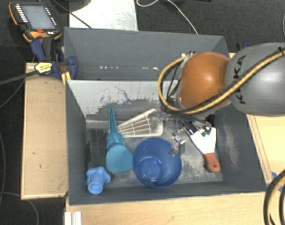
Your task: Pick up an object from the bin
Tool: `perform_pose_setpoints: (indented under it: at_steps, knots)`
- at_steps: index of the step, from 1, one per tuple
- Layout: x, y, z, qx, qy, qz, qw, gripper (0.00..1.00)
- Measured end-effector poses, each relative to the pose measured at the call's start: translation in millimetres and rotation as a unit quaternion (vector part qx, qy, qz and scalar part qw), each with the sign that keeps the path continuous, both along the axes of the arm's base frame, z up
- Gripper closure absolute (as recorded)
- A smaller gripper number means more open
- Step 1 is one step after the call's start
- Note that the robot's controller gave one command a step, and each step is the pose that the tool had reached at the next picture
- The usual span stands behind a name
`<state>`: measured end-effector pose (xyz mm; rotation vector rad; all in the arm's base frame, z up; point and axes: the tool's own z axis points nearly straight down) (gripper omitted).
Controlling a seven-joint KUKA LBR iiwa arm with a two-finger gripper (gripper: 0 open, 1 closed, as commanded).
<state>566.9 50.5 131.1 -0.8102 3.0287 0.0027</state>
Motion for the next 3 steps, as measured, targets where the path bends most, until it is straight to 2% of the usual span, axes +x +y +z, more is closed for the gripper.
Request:
perform_pose_setpoints:
  at_steps: [1, 2, 3]
  knots:
    - [23.6, 34, -20, 0.001, -0.0039, 0.051, 0.9987, 0.00]
    - [3.2, 41, -50, 0.000, -0.0039, 0.156, 0.9878, 0.00]
    - [24.3, 46, -54, 0.003, -0.0108, 0.234, 0.9721, 1.00]
